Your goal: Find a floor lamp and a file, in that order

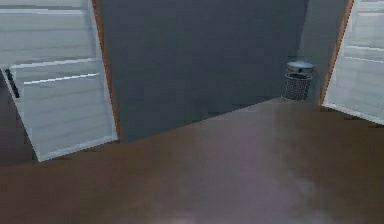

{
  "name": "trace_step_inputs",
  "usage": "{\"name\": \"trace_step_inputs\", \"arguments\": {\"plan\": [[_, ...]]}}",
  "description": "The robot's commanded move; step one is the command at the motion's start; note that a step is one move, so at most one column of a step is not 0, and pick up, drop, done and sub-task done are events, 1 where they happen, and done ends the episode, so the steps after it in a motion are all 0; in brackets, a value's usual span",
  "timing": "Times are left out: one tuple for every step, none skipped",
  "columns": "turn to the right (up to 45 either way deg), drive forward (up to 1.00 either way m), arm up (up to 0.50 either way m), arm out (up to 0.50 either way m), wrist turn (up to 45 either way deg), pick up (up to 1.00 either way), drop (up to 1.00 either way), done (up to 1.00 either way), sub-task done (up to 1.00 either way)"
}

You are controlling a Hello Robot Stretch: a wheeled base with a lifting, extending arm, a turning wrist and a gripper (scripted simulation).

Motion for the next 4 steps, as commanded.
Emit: {"name": "trace_step_inputs", "arguments": {"plan": [[-12.0,0.0,0.0,0.0,0.0,0.0,0.0,0.0,0.0],[0.0,0.2,0.0,0.0,0.0,0.0,0.0,0.0,0.0],[-12.0,0.0,0.0,0.0,0.0,0.0,0.0,0.0,0.0],[0.0,0.95,0.0,0.0,0.0,0.0,0.0,0.0,0.0]]}}
